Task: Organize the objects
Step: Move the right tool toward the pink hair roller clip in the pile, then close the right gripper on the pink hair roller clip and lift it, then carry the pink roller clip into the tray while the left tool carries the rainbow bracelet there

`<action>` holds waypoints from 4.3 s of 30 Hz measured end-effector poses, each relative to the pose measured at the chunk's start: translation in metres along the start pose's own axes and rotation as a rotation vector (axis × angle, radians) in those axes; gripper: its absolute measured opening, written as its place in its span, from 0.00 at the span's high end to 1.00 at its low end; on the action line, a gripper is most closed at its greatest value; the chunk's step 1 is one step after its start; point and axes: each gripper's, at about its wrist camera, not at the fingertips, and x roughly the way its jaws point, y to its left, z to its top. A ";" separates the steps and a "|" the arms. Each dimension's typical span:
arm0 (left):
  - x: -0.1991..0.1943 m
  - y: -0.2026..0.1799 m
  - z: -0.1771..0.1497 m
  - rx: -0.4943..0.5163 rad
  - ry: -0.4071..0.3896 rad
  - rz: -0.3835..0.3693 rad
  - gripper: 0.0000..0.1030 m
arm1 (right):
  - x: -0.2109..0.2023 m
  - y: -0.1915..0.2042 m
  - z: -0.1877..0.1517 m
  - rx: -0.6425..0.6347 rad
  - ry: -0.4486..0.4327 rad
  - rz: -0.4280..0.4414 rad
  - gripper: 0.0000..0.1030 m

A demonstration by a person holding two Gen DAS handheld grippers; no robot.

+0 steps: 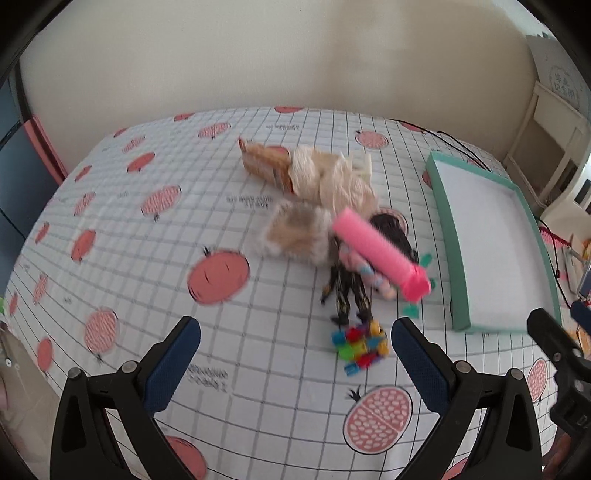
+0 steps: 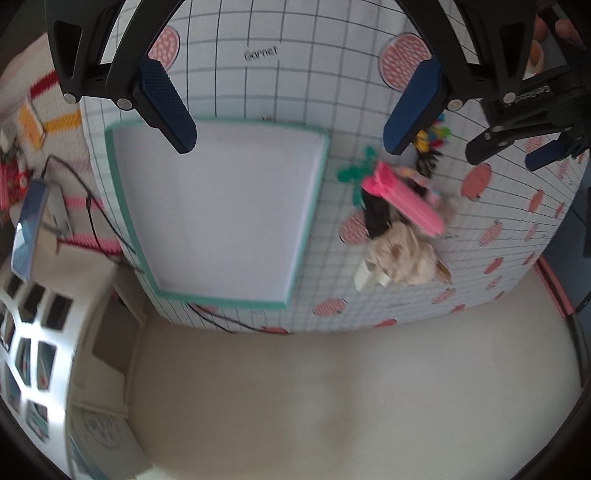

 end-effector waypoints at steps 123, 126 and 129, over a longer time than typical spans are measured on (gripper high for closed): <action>0.009 -0.096 0.087 -0.131 -0.071 -0.435 0.93 | 0.082 -0.135 0.044 0.359 0.032 0.136 0.72; 0.014 -0.114 0.093 -0.105 -0.074 -0.463 0.93 | 0.076 -0.155 0.044 0.395 0.000 0.116 0.71; 0.020 -0.129 0.099 -0.090 -0.079 -0.484 0.93 | 0.077 -0.175 0.046 0.435 -0.017 0.106 0.71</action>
